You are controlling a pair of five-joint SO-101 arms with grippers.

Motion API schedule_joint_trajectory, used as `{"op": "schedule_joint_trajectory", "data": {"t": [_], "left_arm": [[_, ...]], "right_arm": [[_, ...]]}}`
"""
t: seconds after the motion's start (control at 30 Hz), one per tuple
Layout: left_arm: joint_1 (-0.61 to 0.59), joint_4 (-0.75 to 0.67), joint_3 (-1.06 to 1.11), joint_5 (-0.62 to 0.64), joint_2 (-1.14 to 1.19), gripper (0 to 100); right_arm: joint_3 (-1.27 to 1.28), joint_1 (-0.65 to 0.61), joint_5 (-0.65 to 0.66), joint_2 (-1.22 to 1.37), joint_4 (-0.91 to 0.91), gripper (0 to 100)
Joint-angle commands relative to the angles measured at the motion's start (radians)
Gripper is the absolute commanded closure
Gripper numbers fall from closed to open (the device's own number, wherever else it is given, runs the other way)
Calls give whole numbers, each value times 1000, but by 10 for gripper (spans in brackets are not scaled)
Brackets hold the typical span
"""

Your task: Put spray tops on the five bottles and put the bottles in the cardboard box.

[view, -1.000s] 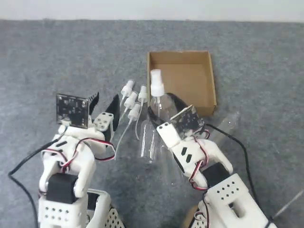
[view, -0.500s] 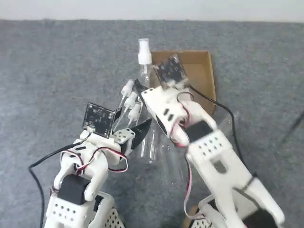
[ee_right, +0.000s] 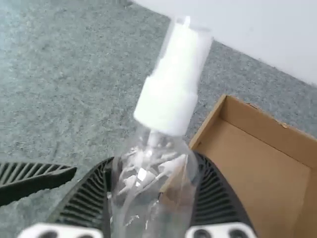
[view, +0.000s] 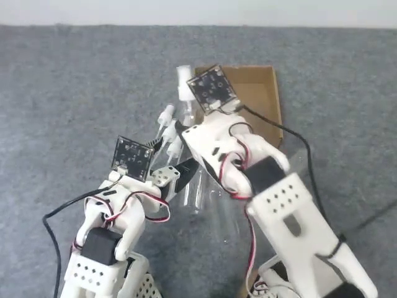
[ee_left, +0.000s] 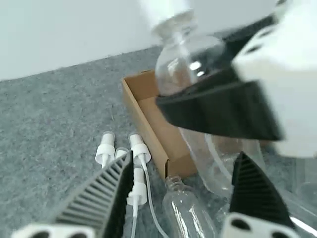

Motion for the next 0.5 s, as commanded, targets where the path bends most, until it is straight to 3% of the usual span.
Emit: {"op": "schedule_joint_trajectory", "data": {"t": [0.0, 0.23, 0.47], "left_arm": [[-6, -35, -2, -9, -2, 709], [-6, -32, -1, -9, -2, 710], [-103, -37, 7, -8, -9, 764]], "right_arm": [[-60, -10, -8, -145, 67, 992], [-21, 4, -5, -200, 76, 992], [-43, 199, 41, -65, -214, 992]]}}
